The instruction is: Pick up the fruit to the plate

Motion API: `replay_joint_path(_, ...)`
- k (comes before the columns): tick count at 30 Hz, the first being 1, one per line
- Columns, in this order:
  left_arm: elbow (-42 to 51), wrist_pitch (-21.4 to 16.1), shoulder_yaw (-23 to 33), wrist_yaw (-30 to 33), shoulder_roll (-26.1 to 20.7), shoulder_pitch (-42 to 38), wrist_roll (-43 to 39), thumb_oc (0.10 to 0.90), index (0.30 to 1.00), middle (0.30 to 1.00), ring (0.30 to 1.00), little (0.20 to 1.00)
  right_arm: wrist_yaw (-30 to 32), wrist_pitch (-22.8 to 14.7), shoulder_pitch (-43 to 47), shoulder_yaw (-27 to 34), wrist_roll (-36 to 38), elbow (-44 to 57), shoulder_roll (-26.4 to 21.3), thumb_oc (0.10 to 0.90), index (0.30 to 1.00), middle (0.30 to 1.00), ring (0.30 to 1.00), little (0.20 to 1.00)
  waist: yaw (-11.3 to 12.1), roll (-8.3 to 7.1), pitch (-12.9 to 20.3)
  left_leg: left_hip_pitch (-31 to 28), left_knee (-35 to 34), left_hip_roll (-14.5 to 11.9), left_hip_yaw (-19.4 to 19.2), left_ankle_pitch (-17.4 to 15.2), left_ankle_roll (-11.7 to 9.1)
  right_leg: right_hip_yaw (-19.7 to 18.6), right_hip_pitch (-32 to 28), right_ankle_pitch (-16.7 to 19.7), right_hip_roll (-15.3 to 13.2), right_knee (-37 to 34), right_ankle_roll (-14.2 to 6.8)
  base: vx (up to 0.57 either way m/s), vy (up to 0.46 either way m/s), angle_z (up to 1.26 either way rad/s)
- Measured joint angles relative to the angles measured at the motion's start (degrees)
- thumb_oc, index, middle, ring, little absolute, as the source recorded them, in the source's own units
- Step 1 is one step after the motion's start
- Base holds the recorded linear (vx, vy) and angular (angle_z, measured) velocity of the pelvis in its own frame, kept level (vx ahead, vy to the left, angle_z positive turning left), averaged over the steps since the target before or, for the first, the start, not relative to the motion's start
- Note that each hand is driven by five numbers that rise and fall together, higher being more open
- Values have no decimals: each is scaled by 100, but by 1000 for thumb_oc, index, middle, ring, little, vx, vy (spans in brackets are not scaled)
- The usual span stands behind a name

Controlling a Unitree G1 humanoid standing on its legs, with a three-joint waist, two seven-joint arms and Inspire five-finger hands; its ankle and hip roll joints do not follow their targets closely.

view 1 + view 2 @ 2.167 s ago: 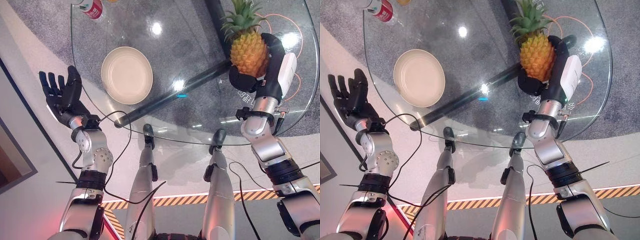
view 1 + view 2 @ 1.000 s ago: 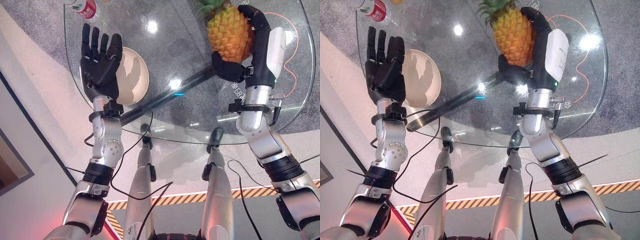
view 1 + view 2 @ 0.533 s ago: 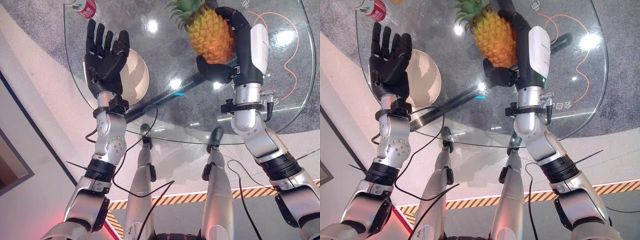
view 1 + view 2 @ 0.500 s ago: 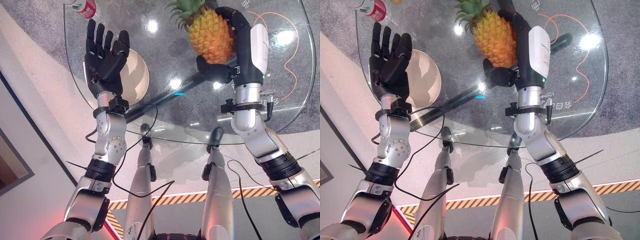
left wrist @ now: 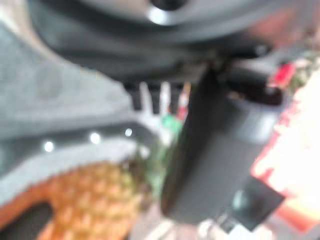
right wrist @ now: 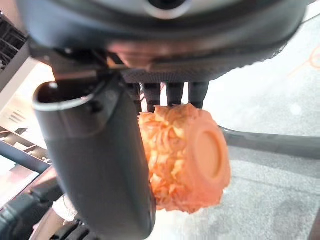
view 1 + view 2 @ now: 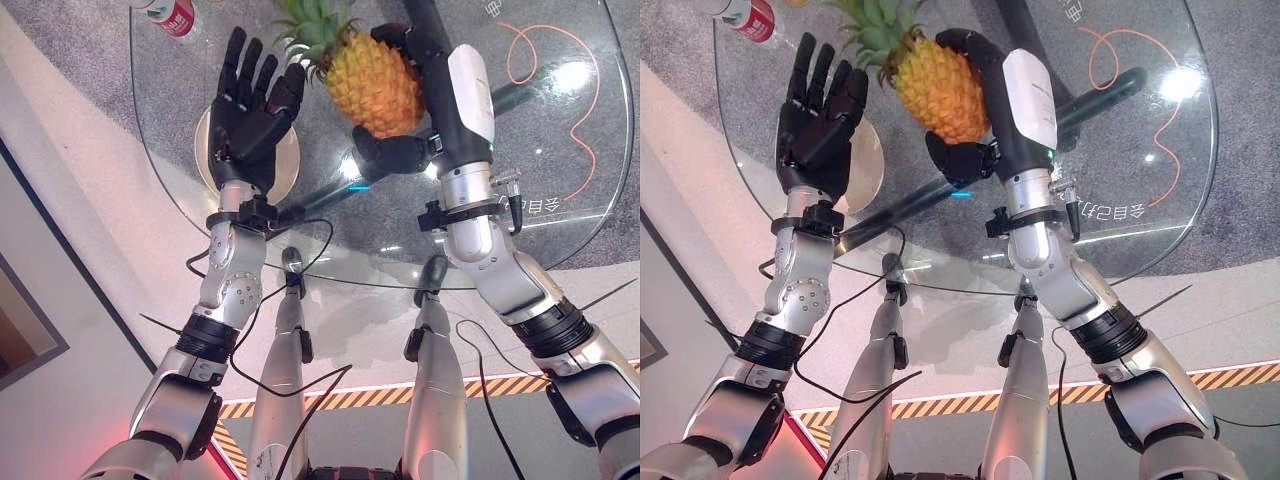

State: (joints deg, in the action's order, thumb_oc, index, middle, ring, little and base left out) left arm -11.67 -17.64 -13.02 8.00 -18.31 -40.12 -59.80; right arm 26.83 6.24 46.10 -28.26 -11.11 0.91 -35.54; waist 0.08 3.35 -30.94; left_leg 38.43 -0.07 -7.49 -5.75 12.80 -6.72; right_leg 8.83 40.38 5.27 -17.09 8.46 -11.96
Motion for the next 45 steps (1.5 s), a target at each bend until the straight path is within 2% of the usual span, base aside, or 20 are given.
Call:
replay_joint_path(4, 0, 116, -118, -411, 17, 0, -463, 800, 900, 900, 900, 900, -61, 36, 45, -4, 1, 0, 4, 100, 300, 300, 300, 200, -9, 0, 0, -1, -2, 1, -5, 0, 0, -3, 2, 0, -1, 0, 0, 0, 0, 0)
replay_joint_path(18, 0, 139, -184, -525, 32, 1, -1093, 800, 900, 900, 900, 900, -84, 145, 69, -41, 8, 11, 5, 100, 300, 300, 300, 200, -7, 0, 0, -1, -1, 2, -5, 0, 0, -2, 0, 0, -2, 0, 0, 0, 0, 0)
replay_joint_path(34, 0, -157, -173, -522, 177, 18, -1320, 800, 900, 900, 900, 900, -222, 216, 172, -117, 132, 94, 34, 100, 300, 300, 300, 200, -5, 0, 0, 0, -3, 5, -3, 0, 0, -2, 3, 0, -5, 0, 0, 0, 0, 0)
replay_joint_path(45, 1, -162, -58, -518, 193, 17, -1319, 800, 900, 900, 900, 900, -544, 267, 266, -246, 152, 195, 40, 100, 300, 300, 300, 200, 20, 1, -1, 1, -5, 10, 0, 0, 1, -2, 4, 0, -10, -1, 0, 0, 0, 0)
